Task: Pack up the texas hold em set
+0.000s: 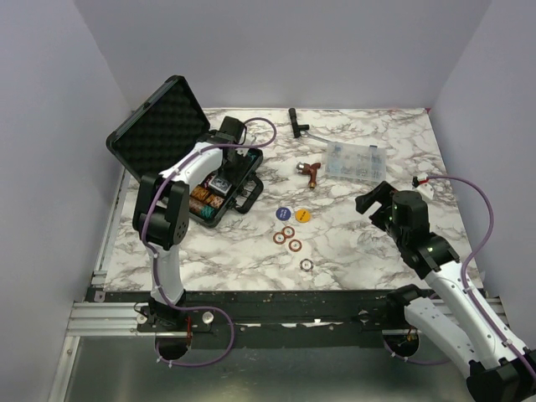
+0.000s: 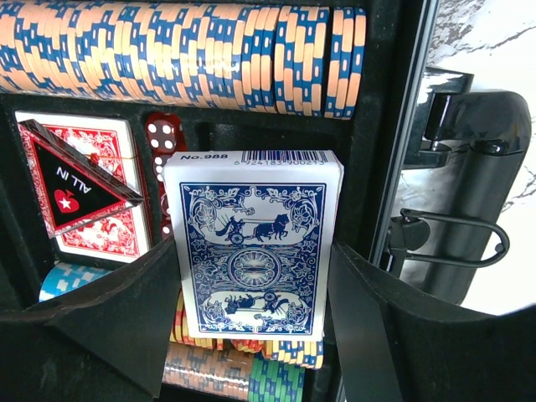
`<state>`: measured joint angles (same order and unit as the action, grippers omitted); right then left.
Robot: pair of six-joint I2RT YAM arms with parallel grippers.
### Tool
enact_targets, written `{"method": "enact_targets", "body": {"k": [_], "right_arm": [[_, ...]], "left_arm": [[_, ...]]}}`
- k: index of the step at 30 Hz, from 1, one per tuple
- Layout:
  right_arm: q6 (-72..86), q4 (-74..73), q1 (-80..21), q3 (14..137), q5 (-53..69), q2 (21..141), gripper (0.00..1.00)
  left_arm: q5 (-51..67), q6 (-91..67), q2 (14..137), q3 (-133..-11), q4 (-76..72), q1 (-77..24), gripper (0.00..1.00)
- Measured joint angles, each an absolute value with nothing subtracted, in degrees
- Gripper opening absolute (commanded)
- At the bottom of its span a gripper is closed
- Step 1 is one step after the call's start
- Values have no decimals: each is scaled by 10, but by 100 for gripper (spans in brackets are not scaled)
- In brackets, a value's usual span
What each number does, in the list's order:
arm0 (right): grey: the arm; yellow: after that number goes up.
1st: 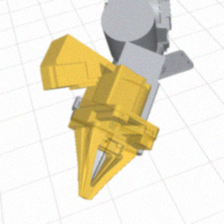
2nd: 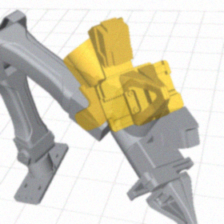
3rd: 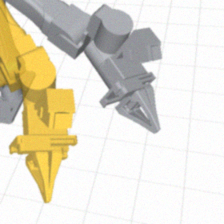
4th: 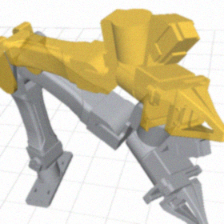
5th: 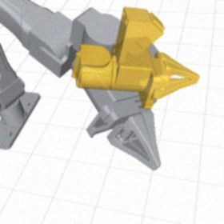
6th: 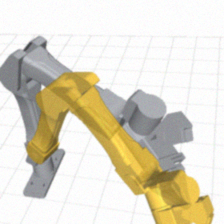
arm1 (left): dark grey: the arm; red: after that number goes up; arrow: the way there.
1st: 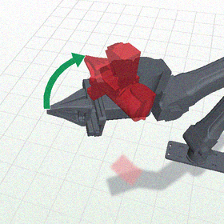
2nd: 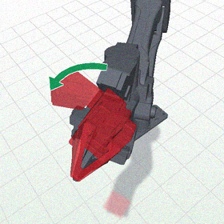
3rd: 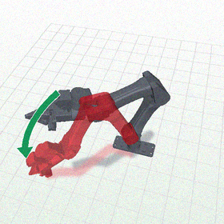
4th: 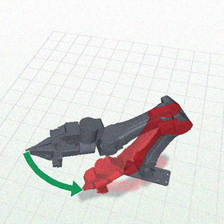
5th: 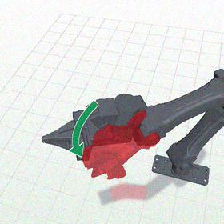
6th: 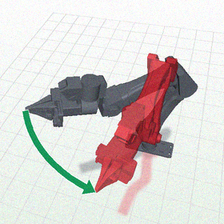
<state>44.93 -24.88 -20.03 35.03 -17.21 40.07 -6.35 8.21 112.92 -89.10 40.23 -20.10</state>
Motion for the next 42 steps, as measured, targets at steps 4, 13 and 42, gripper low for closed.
{"method": "enact_targets", "body": {"k": [4, 13, 42], "right_arm": [[449, -249, -200, 350, -171, 401, 92], [449, -249, -200, 350, -170, 401, 92], [450, -223, -200, 350, -144, 422, 92]], "left_arm": [[-68, 84, 1137, -894, 402, -201, 74], [-88, 85, 1140, -894, 403, -197, 90], [-13, -383, 962, -673, 347, -136, 42]]}}
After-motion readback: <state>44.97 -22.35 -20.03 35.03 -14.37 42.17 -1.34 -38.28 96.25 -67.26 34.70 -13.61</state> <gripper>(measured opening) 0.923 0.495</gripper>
